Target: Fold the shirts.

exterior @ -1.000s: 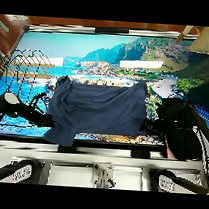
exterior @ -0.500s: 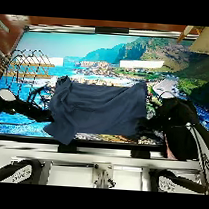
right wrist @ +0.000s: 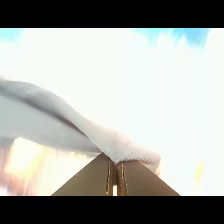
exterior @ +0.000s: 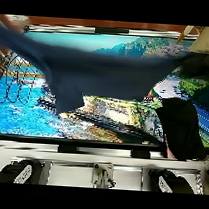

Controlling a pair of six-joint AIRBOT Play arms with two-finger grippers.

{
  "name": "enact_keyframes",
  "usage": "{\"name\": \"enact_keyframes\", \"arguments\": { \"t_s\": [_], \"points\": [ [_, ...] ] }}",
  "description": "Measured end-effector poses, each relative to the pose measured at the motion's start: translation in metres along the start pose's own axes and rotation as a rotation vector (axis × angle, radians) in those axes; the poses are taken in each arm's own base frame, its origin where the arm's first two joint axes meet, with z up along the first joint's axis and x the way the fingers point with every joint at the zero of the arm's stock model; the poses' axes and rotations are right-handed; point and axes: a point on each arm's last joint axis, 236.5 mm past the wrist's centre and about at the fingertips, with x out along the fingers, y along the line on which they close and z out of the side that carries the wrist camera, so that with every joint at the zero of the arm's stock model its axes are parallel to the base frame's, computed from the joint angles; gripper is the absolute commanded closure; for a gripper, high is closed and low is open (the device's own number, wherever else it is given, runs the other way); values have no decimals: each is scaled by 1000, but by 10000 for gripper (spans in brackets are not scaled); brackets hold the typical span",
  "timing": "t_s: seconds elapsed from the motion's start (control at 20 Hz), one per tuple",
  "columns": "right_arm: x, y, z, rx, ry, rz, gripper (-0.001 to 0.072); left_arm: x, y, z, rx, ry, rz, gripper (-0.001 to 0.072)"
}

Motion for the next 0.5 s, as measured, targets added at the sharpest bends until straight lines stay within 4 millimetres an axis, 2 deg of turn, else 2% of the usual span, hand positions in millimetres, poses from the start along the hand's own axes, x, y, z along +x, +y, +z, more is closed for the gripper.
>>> {"name": "enact_keyframes", "arguments": {
  "t_s": [0.1,0.15,0.2,0.25,0.35,0.4,0.5],
  "points": [
    [-63,14,64,-71,-229,-45,636,-57,-25,71,62,-220,11,676],
    [-90,21,83,-90,-309,-58,636,-84,-36,94,87,-303,14,676],
    [-113,29,95,-101,-369,-63,636,-104,-44,108,103,-358,16,676],
    [-133,36,105,-107,-421,-67,636,-119,-51,117,119,-395,21,676],
    [-158,44,112,-112,-474,-72,636,-143,-57,131,147,-456,42,676],
    [-166,47,115,-111,-494,-72,636,-149,-56,134,159,-467,61,676],
    [-169,47,114,-100,-489,-75,636,-151,-46,132,185,-460,112,676]
  ]
}}
